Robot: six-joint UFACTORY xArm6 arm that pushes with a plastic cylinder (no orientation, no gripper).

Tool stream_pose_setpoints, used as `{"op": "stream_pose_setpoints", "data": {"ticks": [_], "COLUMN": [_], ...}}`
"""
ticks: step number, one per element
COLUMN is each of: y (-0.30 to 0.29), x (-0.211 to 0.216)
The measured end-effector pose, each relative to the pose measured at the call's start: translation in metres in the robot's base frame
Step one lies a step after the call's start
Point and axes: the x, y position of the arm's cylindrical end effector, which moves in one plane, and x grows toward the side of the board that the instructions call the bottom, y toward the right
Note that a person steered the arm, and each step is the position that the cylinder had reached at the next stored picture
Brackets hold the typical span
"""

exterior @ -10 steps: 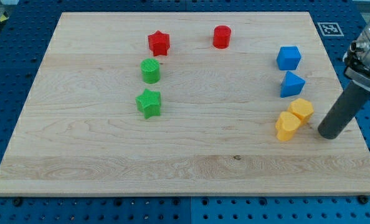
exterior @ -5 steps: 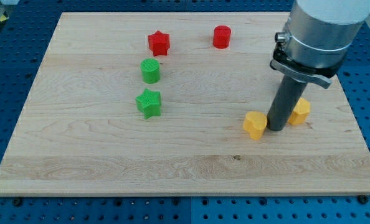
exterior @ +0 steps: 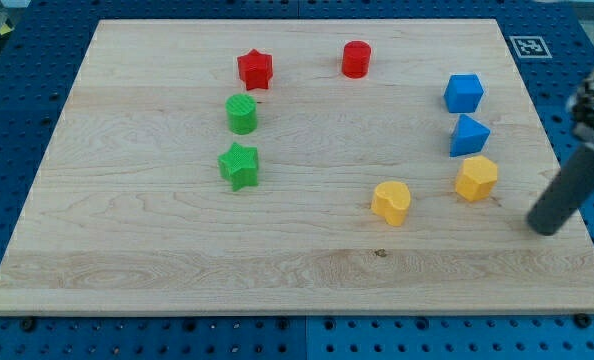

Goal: Separate yellow heart from the yellow hexagon

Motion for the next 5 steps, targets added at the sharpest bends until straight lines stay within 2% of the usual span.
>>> {"op": "stream_pose_setpoints", "data": {"ticks": [1,2,5], "y": [0.03,0.03,-0.035], "x": [-0.03,-0.042,-0.043]}}
